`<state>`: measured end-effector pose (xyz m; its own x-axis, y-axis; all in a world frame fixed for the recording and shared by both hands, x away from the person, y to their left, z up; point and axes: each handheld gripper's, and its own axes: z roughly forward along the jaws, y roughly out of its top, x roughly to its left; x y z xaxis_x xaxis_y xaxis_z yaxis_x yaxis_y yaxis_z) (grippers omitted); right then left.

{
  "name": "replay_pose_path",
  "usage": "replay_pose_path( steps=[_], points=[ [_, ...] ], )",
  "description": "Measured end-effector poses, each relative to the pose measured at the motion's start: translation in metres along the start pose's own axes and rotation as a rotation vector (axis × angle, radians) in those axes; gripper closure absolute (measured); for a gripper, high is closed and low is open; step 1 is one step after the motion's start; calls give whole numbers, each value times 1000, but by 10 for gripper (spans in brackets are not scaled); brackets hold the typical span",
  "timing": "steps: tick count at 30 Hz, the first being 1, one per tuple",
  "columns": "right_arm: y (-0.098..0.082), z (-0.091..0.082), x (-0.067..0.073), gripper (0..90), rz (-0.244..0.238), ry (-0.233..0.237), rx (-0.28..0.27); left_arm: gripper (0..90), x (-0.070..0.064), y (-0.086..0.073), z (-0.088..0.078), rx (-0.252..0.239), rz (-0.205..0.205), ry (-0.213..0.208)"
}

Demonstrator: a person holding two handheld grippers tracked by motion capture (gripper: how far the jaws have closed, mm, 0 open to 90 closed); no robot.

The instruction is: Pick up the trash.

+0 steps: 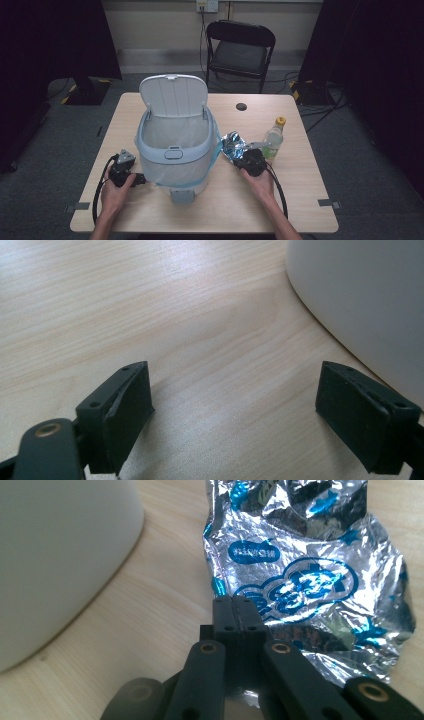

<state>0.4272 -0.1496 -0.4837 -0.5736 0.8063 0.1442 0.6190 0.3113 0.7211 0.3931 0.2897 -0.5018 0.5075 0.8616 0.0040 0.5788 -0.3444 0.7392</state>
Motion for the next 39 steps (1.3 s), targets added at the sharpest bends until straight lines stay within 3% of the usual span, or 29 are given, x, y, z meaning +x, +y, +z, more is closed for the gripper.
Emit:
replay_pose_path(
  steps=[5,21,31,39],
  points=[
    [5,-8,-3,897,31,26,-57,143,0,0,0,0,0,0],
    [21,-35,-7,898,46,36,-197,142,0,0,0,0,0,0],
    [29,-58,-14,898,63,27,-245,143,0,0,0,0,0,0],
    [34,-65,-14,898,69,45,-283,142,0,0,0,0,0,-1]
  ],
)
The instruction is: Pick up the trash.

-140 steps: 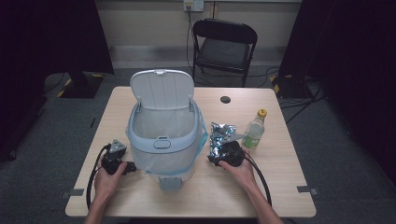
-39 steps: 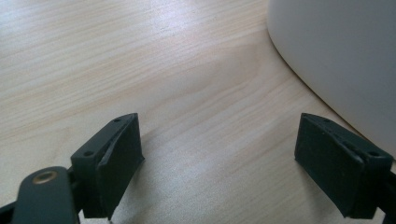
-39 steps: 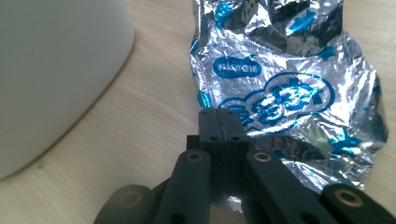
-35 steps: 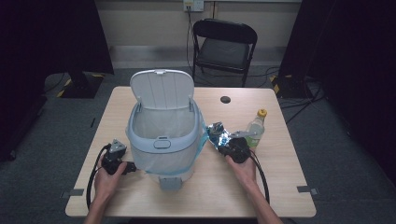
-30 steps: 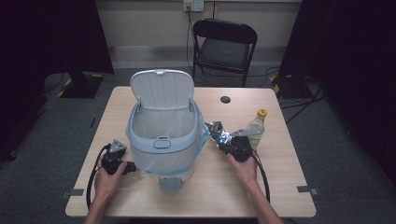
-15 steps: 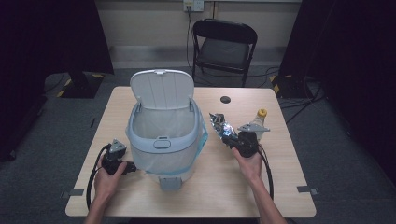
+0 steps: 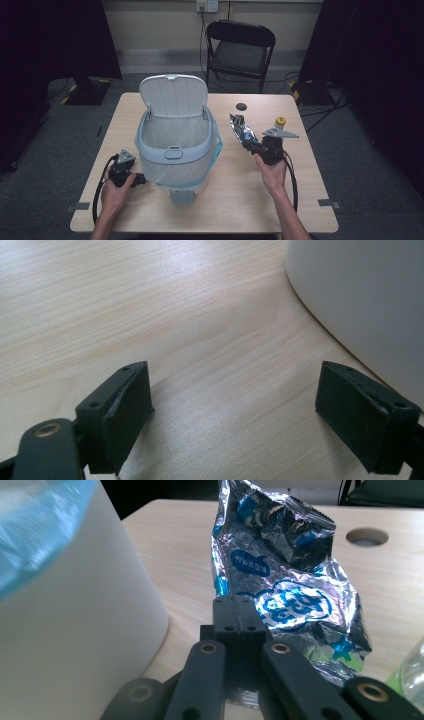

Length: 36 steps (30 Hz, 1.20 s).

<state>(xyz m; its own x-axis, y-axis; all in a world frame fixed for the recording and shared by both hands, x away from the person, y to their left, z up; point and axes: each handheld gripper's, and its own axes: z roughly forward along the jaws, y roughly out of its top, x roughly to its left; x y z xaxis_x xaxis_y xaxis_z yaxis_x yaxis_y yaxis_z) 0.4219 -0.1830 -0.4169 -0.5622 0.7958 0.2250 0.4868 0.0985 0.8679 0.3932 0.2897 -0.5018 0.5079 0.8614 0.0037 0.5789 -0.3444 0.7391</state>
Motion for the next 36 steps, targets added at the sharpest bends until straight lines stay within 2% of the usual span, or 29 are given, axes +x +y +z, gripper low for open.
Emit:
replay_pose_path(
  steps=[8,22,27,36],
  points=[
    [21,-18,3,898,4,36,-87,142,0,0,0,0,0,0],
    [37,-32,12,898,-16,57,-129,143,0,0,0,0,0,1],
    [43,-41,15,898,17,73,-143,143,0,0,0,0,0,1],
    [54,-51,24,897,3,92,-173,142,0,0,0,0,-1,1]
  ],
)
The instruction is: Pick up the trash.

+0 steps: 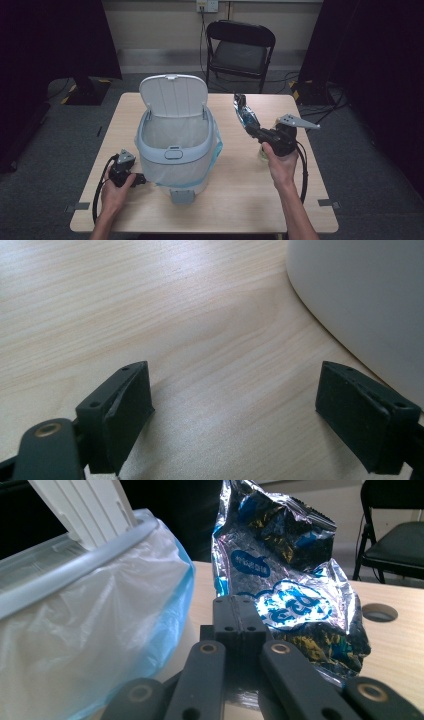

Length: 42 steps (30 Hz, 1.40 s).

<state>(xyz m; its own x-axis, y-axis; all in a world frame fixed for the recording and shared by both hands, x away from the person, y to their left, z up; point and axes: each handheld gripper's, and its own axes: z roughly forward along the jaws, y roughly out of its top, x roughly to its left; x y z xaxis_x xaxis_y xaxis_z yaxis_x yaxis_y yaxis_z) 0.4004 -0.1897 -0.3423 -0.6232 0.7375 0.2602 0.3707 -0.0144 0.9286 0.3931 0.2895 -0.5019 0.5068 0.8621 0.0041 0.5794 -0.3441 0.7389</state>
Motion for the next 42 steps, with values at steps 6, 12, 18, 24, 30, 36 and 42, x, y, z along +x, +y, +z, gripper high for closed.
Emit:
replay_pose_path(
  steps=[6,12,18,24,30,36,42],
  points=[
    [9,-6,6,897,-32,22,-37,142,0,0,0,0,-1,0],
    [17,-12,12,897,-49,37,-57,142,0,0,0,0,-1,1],
    [26,-18,18,898,-59,56,-89,142,0,0,0,0,0,1],
    [35,-25,31,898,-85,83,-122,141,0,0,0,0,-1,1],
    [44,-31,44,898,-100,126,-160,142,0,0,0,0,-1,2],
    [53,-28,57,898,-125,152,-179,141,0,0,0,0,-1,2],
    [63,-19,75,898,-147,200,-199,142,0,0,0,1,-1,2]
  ],
)
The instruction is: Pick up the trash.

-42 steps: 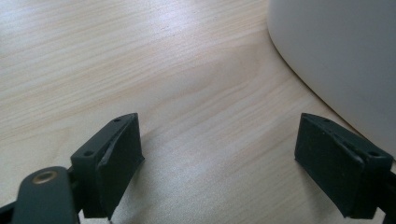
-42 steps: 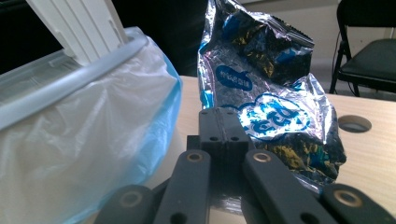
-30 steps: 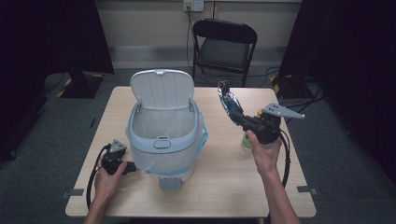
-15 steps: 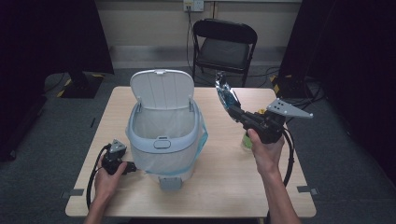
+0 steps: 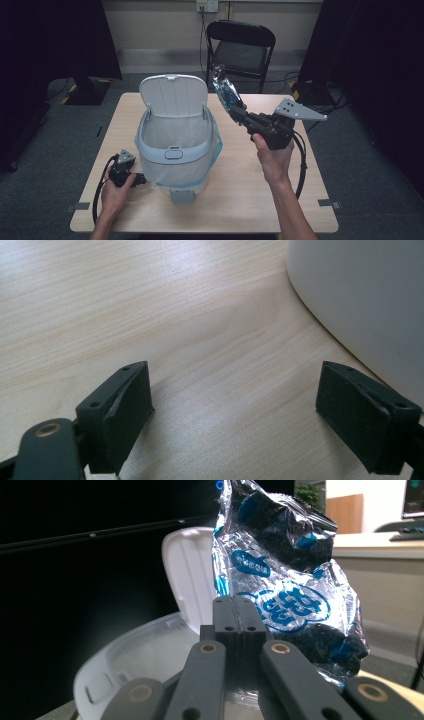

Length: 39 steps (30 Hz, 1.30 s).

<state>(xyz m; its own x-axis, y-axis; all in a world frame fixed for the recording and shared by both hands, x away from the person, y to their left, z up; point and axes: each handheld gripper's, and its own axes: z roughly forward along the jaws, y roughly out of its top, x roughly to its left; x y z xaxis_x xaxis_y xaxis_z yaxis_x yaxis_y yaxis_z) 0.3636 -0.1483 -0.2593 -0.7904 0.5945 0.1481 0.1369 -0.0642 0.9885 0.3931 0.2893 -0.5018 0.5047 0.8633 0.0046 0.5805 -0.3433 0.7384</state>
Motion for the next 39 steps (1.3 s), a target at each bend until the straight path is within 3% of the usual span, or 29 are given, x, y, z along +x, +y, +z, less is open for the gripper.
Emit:
replay_pose_path(
  steps=[12,21,27,32,39],
  points=[
    [16,26,32,898,-47,93,-22,141,0,0,0,0,0,0],
    [7,51,52,898,-94,159,43,141,0,0,0,0,0,0],
    [3,70,49,897,-71,172,83,141,0,0,0,-1,1,-1],
    [-1,82,50,896,-81,173,120,141,0,0,0,-1,0,-1],
    [-4,97,54,895,-84,209,192,141,0,0,0,-1,0,-1]
  ],
)
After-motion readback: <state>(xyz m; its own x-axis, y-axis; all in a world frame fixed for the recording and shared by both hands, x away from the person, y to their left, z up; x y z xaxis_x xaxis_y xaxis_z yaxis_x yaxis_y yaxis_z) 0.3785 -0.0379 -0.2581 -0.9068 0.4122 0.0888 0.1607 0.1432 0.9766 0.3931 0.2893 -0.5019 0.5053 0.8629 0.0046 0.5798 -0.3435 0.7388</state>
